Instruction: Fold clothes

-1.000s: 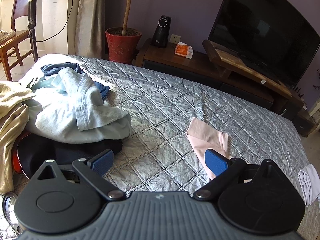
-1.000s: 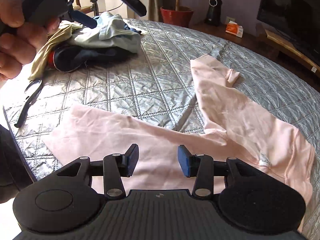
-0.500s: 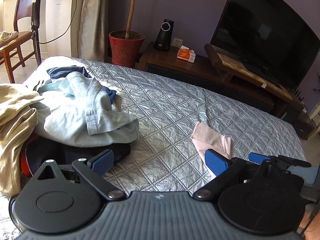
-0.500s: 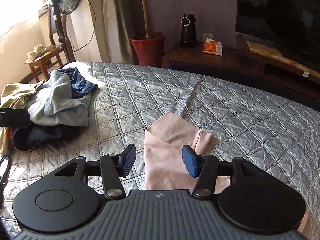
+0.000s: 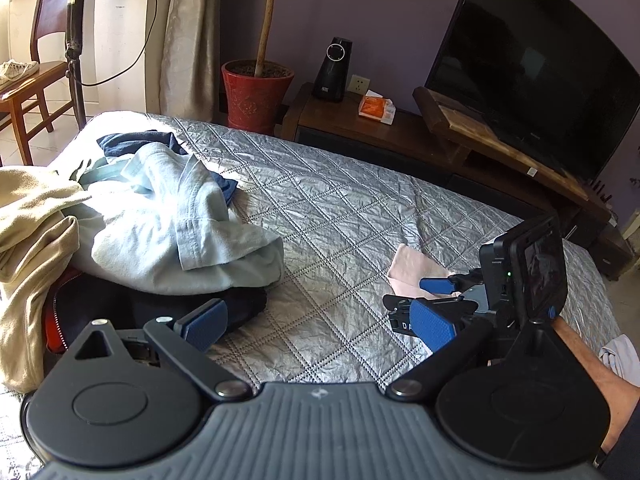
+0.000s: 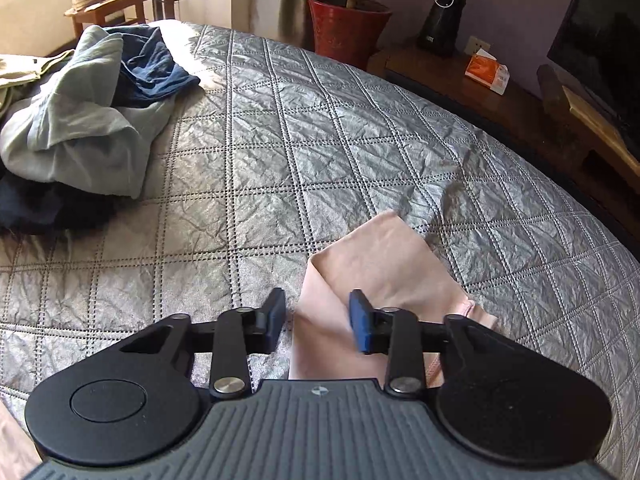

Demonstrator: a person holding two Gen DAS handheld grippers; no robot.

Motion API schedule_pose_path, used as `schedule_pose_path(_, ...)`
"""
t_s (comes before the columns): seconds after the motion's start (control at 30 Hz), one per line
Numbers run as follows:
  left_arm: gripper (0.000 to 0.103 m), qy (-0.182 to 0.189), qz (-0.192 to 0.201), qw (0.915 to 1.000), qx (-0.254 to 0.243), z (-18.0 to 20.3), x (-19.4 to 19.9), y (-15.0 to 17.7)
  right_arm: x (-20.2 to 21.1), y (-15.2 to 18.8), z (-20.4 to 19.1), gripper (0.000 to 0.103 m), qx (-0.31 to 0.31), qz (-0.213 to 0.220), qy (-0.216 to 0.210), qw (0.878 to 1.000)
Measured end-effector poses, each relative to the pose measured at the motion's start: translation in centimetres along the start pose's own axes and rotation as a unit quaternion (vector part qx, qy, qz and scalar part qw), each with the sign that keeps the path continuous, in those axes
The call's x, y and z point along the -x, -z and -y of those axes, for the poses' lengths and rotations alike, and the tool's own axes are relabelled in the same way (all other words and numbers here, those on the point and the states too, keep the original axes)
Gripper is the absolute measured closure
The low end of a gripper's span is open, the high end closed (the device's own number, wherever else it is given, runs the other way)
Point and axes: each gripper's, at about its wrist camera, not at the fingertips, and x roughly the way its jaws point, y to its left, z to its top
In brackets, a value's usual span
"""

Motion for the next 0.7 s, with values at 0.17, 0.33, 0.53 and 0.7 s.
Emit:
schedule_pose_path(0.17, 0.006, 0.002, 0.003, 1.0000, 0.005, -0.1, 0.2, 0.0, 5.8, 0.8, -0.9, 0.100, 0.064, 0.087, -0.078, 0.991)
schedule_pose_path(0.33, 0.006, -0.002, 0.009, 0.9998, 0.018, -0.6, 0.4, -0.1, 7.6, 1.5, 3.0, 0.095, 0.020, 0.106, 0.017, 0.994)
schedule_pose_path(0.53, 0.006, -0.009, 0.006, 0.9998, 0.018, -0.3, 0.0, 0.0, 9.7, 3.2, 6.0, 0.068, -0.042, 0.142, 0.095, 0.984)
schedule_pose_path(0.7, 0.006, -0.016, 0.017, 0.9989, 0.040, -0.9, 0.3, -0.3, 9.6, 4.8, 0.7, 0.050, 0.007, 0.151, 0.057, 0.987)
